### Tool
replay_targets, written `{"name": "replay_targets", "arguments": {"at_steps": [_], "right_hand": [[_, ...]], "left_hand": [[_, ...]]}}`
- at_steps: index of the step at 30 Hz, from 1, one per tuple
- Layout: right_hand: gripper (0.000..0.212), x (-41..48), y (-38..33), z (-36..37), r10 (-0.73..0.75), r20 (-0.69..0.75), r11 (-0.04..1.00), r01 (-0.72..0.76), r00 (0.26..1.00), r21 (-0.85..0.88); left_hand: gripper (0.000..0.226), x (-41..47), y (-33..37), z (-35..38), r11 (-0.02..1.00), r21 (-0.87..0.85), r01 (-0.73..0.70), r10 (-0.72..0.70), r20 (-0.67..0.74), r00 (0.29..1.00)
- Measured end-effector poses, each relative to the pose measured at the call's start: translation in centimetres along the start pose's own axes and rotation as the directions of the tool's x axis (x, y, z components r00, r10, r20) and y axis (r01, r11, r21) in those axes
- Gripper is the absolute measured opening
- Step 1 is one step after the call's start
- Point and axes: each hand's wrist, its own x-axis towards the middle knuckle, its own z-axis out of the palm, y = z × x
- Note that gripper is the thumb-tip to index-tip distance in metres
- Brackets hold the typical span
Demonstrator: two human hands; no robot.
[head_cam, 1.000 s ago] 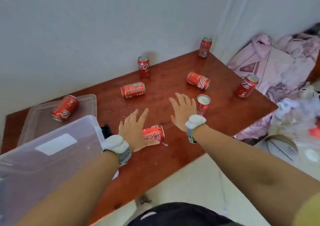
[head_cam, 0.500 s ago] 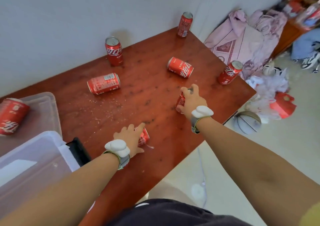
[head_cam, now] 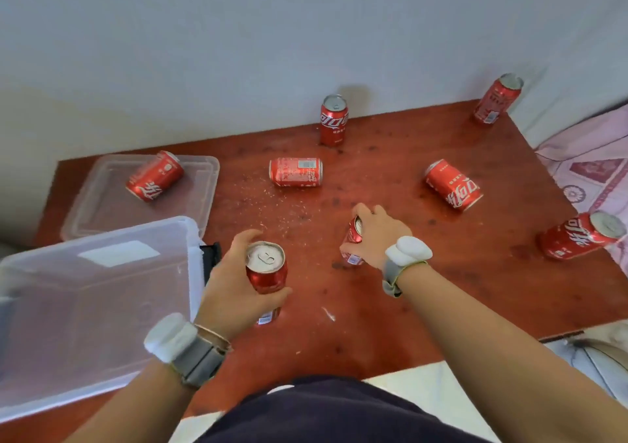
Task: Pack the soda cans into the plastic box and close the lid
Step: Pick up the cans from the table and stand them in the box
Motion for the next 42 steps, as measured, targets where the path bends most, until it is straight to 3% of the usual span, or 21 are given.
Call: {"name": "replay_targets", "arguments": {"at_steps": [2, 5, 8, 10, 15, 18, 20, 23, 29, 31, 33, 35, 36, 38, 39, 42], "right_hand": [[0.057, 0.0, -2.8, -0.2, -0.046, -0.026, 0.99, 0.049, 0.999, 0.129], [0.055, -0.9, -7.3, -0.8, -0.124, -0.19, 0.947, 0.174, 0.974, 0.272], [0.06, -1.8, -12.1, -2.5, -0.276, -0.375, 0.83, 0.416, 0.885, 0.371], [0.06, -2.4, -16.1, -3.5, -0.419, -0.389, 0.734, 0.558, 0.821, 0.387], [0.065, -3.6, -22.8, -3.8, -0.735, -0.059, 0.651, 0.727, 0.675, 0.218], [0.068, -4.2, -26.8, -0.5, -0.805, 0.24, 0.567, 0.823, 0.543, 0.04], [0.067, -4.3, -28.7, 2.2, -0.747, 0.452, 0.498, 0.86, 0.488, -0.106], [0.069, -4.3, -29.8, 5.1, -0.56, 0.685, 0.447, 0.866, 0.466, -0.224], [0.065, -2.8, -30.3, 4.1, -0.343, 0.855, 0.691, 0.721, 0.389, -0.05], [0.059, -2.7, -30.3, 3.4, -0.346, 0.843, 0.714, 0.699, 0.413, -0.049], [0.051, -2.4, -30.0, 2.9, -0.413, 0.731, 0.748, 0.66, 0.543, -0.068], [0.038, -1.7, -29.1, 2.7, -0.509, 0.478, 0.806, 0.591, 0.715, -0.025], [0.033, -1.3, -28.6, 2.8, -0.561, 0.283, 0.808, 0.589, 0.778, -0.016], [0.032, -0.9, -27.4, 3.4, -0.577, -0.102, 0.816, 0.569, 0.81, -0.101], [0.039, -0.9, -26.8, 4.2, -0.543, -0.194, 0.84, 0.522, 0.817, -0.15], [0.066, -1.7, -26.0, 6.5, -0.416, -0.091, 0.909, 0.412, 0.905, -0.067]], "left_hand": [[0.087, -1.7, 0.1, -2.6, 0.996, -0.083, 0.028, -0.041, -0.17, 0.985], [0.086, -3.6, -1.0, -6.6, 0.993, -0.109, 0.046, -0.084, -0.373, 0.924], [0.081, -4.5, -3.4, -9.9, 0.986, -0.136, 0.092, -0.147, -0.472, 0.869], [0.079, -5.0, -6.0, -11.7, 0.979, -0.156, 0.131, -0.194, -0.507, 0.84], [0.087, -5.2, -11.1, -13.1, 0.964, -0.16, 0.211, -0.264, -0.512, 0.817], [0.087, -6.0, -14.6, -13.9, 0.951, -0.182, 0.25, -0.307, -0.454, 0.836], [0.088, -6.5, -17.1, -14.5, 0.942, -0.191, 0.275, -0.331, -0.41, 0.85], [0.088, -6.8, -19.7, -15.2, 0.937, -0.202, 0.284, -0.341, -0.369, 0.864], [0.077, -5.2, -21.8, -16.1, 0.953, -0.188, 0.238, -0.274, -0.193, 0.942], [0.075, -4.5, -21.9, -16.2, 0.96, -0.168, 0.223, -0.242, -0.106, 0.964], [0.075, -4.0, -21.5, -15.9, 0.971, -0.126, 0.204, -0.204, 0.014, 0.979], [0.075, -3.7, -20.8, -15.1, 0.979, -0.118, 0.164, -0.152, 0.106, 0.983], [0.075, -3.6, -20.5, -14.6, 0.981, -0.136, 0.141, -0.122, 0.139, 0.983], [0.071, -3.3, -20.2, -13.3, 0.99, -0.119, 0.07, -0.039, 0.242, 0.969], [0.067, -3.0, -19.9, -12.8, 0.997, -0.076, 0.018, 0.007, 0.309, 0.951], [0.062, -2.0, -19.7, -12.0, 0.998, 0.023, -0.063, 0.045, 0.458, 0.888]]}}
